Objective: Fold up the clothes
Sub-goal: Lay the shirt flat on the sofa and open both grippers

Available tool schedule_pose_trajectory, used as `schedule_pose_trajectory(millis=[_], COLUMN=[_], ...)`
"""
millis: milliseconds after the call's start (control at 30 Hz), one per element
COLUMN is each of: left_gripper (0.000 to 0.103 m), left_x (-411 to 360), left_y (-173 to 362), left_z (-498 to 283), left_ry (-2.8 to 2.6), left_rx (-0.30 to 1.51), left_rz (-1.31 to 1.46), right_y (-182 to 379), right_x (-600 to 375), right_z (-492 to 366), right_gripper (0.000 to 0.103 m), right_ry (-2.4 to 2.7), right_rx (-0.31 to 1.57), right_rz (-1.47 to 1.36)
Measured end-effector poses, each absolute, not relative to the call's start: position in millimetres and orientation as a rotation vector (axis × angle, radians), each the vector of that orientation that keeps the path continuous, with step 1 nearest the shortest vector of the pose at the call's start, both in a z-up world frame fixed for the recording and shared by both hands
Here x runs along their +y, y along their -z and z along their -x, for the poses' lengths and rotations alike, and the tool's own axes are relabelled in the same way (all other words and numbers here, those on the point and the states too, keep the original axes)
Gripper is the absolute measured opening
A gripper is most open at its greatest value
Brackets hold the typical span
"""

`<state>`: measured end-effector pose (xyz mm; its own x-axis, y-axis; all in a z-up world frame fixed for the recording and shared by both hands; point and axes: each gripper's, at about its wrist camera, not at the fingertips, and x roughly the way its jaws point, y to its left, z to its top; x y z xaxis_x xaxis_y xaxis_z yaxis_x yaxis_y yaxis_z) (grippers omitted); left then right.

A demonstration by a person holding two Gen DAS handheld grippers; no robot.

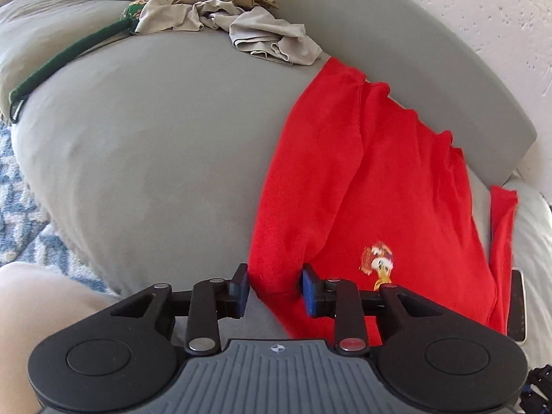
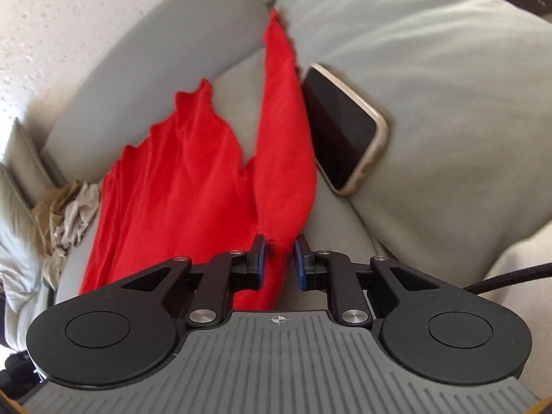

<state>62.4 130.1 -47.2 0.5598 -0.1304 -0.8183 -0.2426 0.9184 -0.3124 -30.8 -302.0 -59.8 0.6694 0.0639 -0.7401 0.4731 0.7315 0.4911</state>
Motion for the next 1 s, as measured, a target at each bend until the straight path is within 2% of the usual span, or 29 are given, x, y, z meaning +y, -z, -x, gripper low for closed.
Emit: schedule_pose_trajectory(millis=[100, 167, 300, 400, 467, 500, 600, 667, 700, 733, 767, 800, 1000], left_gripper=[0.038, 0.038, 0.039, 0.038, 0.038, 0.037, 0.024, 0.02, 0.012, 0.005, 0.004, 0.002, 0.002], left_x=[127.6, 119.2, 88.7, 46.6, 22.3, 12.2, 2.9, 4.7, 5.7, 6.9, 7.9, 10.0, 12.6], left_y=[32.9, 28.8, 39.1, 52.4, 61.6, 66.2, 78.7, 80.3, 81.1, 79.8, 78.2, 75.6, 64.1], left_z=[-38.1, -24.1, -11.3, -6.6, -2.8, -1.8, -3.0, -2.6, -2.4, -2.6, -3.8, -4.9, -0.4], left_ry=[-0.003, 0.077, 0.17, 0.177, 0.191, 0.192, 0.164, 0.172, 0.177, 0.18, 0.175, 0.17, 0.211], left_rx=[1.004, 0.999, 0.954, 0.899, 0.855, 0.843, 0.839, 0.829, 0.823, 0.828, 0.834, 0.843, 0.919], left_rz=[0.388, 0.35, 0.244, 0.04, -0.094, -0.155, -0.247, -0.255, -0.258, -0.254, -0.248, -0.236, -0.199], right_y=[49.4, 39.2, 35.4, 45.7, 51.0, 52.9, 57.4, 64.4, 69.3, 72.4, 74.6, 73.7, 56.8], right_x=[-305.9, -304.2, -282.2, -255.6, -235.9, -226.2, -201.6, -188.6, -184.5, -183.0, -181.8, -182.0, -186.2], right_z=[58.1, 77.4, 93.2, 82.1, 72.3, 67.8, 56.4, 49.4, 47.1, 47.5, 48.0, 48.8, 57.0], right_gripper=[0.039, 0.049, 0.048, 0.044, 0.034, 0.033, 0.032, 0.032, 0.032, 0.029, 0.013, 0.004, 0.003], right_ry=[0.218, 0.175, 0.02, -0.018, -0.044, -0.064, -0.126, -0.149, -0.141, -0.129, -0.115, -0.098, -0.126], right_rx=[0.832, 0.832, 0.818, 0.797, 0.776, 0.764, 0.763, 0.798, 0.817, 0.813, 0.81, 0.808, 0.811], right_rz=[-0.752, -0.749, -0.681, -0.538, -0.435, -0.385, -0.243, -0.146, -0.105, -0.086, -0.069, -0.063, -0.065])
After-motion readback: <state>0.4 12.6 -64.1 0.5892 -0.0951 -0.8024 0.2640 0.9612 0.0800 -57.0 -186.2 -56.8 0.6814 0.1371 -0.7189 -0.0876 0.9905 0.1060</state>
